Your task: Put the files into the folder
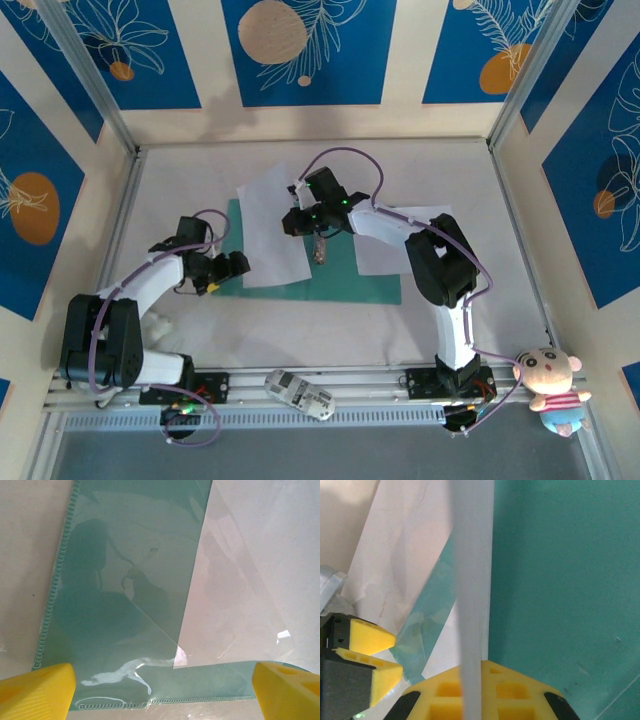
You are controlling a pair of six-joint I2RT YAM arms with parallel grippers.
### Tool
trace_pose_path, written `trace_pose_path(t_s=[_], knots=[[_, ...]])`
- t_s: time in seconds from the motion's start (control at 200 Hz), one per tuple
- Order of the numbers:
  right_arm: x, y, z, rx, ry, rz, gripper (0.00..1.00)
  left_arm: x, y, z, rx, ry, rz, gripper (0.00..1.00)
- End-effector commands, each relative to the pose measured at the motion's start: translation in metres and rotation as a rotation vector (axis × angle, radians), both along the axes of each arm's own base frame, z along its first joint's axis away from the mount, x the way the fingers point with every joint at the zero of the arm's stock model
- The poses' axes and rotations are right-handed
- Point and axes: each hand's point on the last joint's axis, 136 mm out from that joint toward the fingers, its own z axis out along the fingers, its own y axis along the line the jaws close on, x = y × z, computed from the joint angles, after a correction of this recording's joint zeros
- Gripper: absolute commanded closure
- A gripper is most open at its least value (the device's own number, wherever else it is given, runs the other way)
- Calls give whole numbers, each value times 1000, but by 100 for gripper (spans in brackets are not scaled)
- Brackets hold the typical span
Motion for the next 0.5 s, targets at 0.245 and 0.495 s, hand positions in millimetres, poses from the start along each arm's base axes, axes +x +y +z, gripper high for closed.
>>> trace_pose_path(t_s=[0.245, 0.495], knots=[[-6, 9, -24, 7, 62, -3, 100, 0, 1, 2, -13, 7, 0, 9], [-11, 7, -32, -15, 79, -8, 100, 0, 0, 2, -15, 6, -1, 9]])
